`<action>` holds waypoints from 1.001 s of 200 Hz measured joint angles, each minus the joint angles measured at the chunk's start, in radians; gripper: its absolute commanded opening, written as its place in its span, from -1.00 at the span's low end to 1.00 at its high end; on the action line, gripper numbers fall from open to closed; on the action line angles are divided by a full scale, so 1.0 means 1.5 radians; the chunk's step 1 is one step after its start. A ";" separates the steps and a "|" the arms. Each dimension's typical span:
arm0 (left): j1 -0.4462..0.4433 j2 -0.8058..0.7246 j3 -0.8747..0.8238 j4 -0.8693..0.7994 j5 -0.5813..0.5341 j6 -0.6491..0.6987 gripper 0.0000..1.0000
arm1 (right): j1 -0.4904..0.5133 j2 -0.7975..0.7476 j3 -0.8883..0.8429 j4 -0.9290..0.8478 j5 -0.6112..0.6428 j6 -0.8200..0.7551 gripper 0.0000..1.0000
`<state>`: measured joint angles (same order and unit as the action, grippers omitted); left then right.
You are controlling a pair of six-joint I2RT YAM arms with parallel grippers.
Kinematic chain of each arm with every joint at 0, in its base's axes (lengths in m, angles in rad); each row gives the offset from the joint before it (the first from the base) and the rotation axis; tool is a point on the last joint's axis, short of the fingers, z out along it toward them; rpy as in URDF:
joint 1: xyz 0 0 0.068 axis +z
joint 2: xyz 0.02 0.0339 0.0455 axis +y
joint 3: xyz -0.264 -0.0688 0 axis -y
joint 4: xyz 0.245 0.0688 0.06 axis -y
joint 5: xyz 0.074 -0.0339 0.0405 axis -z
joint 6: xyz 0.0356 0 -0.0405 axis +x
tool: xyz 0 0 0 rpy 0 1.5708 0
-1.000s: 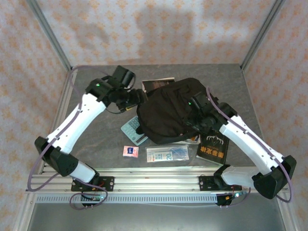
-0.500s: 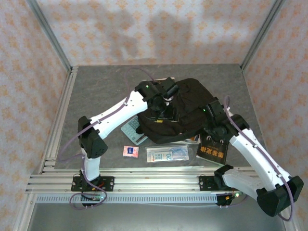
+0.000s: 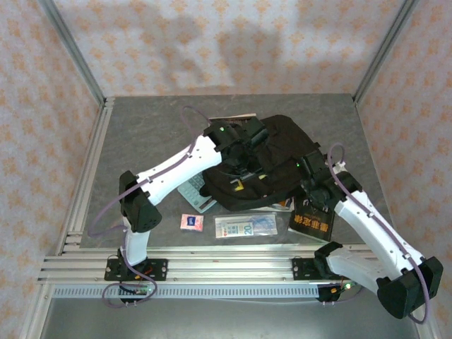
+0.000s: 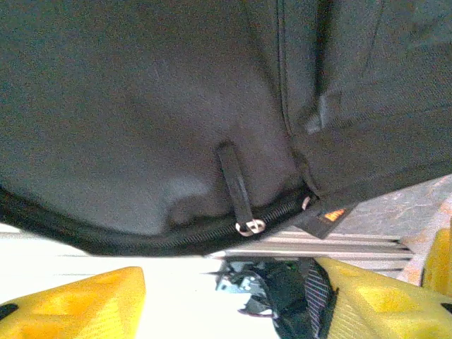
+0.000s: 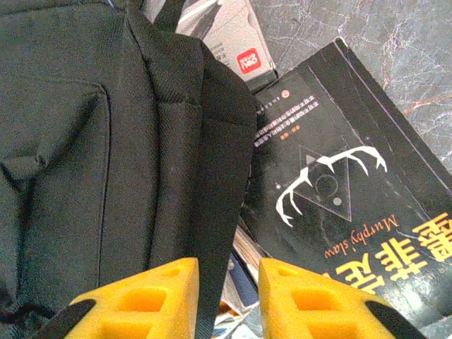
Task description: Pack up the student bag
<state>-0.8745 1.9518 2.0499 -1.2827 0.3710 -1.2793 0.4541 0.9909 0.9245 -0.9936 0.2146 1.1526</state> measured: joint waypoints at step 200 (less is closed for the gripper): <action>-0.005 0.153 0.068 -0.042 -0.024 -0.044 -0.03 | 0.000 -0.027 -0.056 0.029 -0.001 0.056 -0.51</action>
<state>-0.8814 2.1815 2.1517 -1.3453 0.3347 -1.3449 0.4541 0.9501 0.8402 -0.9504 0.2138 1.2373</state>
